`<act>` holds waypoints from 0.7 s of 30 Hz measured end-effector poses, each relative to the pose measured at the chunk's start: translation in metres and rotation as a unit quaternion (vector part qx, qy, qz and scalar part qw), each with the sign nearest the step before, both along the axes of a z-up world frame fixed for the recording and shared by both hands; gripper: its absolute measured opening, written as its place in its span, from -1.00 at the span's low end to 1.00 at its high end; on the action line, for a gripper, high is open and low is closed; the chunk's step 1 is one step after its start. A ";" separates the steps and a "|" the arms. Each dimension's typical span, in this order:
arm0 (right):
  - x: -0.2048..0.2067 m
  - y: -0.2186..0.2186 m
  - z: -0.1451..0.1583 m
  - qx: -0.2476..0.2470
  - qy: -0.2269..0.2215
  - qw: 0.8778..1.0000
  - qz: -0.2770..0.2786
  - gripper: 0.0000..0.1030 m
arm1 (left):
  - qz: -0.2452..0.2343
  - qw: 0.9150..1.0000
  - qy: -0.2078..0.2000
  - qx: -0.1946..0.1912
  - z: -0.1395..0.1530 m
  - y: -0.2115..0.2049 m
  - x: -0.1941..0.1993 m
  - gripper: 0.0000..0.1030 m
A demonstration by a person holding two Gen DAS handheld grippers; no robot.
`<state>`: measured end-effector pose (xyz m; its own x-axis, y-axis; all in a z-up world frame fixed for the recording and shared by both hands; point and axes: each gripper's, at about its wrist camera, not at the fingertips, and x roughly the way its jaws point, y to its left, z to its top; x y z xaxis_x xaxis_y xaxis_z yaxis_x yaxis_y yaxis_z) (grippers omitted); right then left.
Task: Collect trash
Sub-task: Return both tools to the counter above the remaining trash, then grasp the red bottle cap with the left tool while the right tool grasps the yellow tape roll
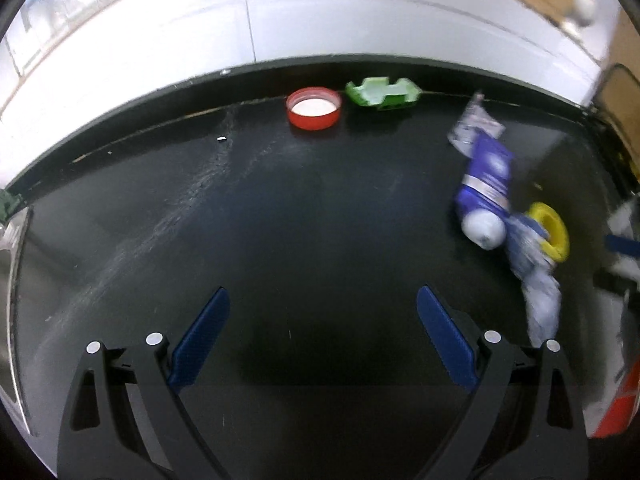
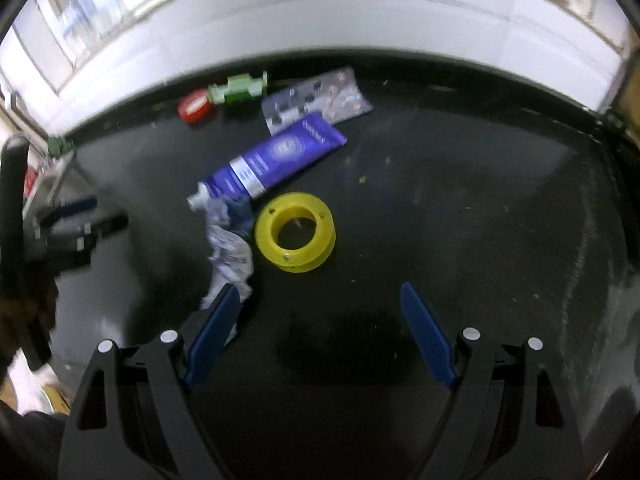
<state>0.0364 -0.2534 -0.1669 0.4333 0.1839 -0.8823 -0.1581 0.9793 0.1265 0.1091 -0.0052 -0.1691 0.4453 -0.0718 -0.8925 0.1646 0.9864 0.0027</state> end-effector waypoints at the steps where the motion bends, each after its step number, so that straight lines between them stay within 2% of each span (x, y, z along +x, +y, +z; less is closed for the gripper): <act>1: 0.006 0.002 -0.008 -0.005 0.007 1.000 0.008 0.55 | -0.001 1.000 0.002 0.002 -0.006 -0.001 0.011 0.78; 6: 0.029 0.014 -0.034 -0.023 0.017 0.999 0.042 0.56 | -0.009 1.000 0.006 0.013 -0.024 -0.008 0.051 0.78; 13: 0.055 0.029 -0.035 -0.033 -0.009 0.996 0.080 0.52 | -0.008 1.000 -0.024 0.005 -0.027 -0.009 0.112 0.79; 19: 0.069 0.037 -0.034 -0.049 -0.025 0.993 0.102 0.07 | 0.001 0.999 -0.044 0.001 -0.027 -0.003 0.150 0.78; 21: 0.070 0.037 -0.033 -0.050 -0.025 0.993 0.107 0.07 | -0.002 0.999 -0.051 -0.001 -0.027 -0.002 0.157 0.73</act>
